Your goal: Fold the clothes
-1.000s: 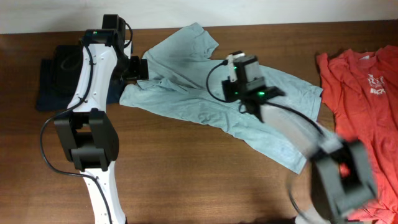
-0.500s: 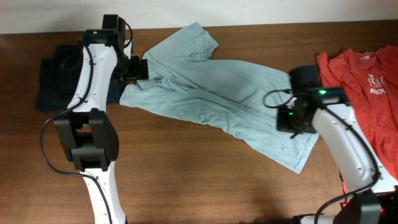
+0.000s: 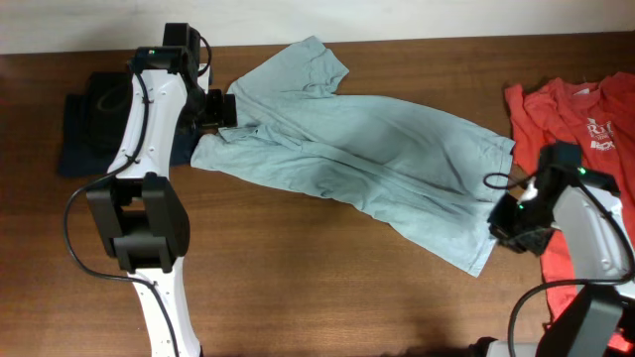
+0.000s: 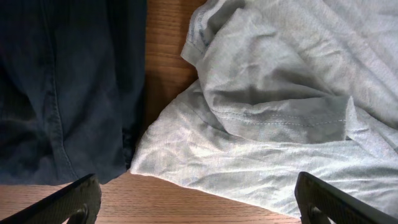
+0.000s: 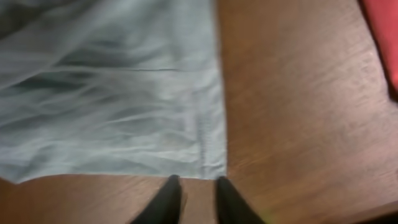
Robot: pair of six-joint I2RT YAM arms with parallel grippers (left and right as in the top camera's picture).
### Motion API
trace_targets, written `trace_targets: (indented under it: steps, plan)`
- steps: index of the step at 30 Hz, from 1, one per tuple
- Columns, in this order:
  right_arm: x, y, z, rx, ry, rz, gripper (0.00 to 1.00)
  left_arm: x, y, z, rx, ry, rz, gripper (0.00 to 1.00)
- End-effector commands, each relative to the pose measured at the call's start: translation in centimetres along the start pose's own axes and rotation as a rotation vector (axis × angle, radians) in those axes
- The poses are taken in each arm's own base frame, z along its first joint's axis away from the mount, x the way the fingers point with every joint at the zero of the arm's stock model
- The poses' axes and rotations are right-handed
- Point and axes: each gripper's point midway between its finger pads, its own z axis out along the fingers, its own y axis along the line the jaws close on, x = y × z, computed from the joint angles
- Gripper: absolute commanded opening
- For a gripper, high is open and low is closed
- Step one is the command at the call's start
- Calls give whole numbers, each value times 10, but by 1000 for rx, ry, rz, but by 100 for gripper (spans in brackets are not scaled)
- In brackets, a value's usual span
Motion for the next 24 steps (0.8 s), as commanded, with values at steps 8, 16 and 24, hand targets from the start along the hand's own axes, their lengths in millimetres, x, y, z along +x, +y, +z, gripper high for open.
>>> trace_targets:
  steps: [8,16,24]
  plan:
    - [30,-18,49,-64,84,91,61,-5,-2,-17,12,-38,-6,99]
    - [39,-24,72,-63,77,74,45,-5,-2,-17,12,-38,-5,99]
    - [31,-27,72,-46,40,25,11,-5,-1,-17,12,-38,-7,99]
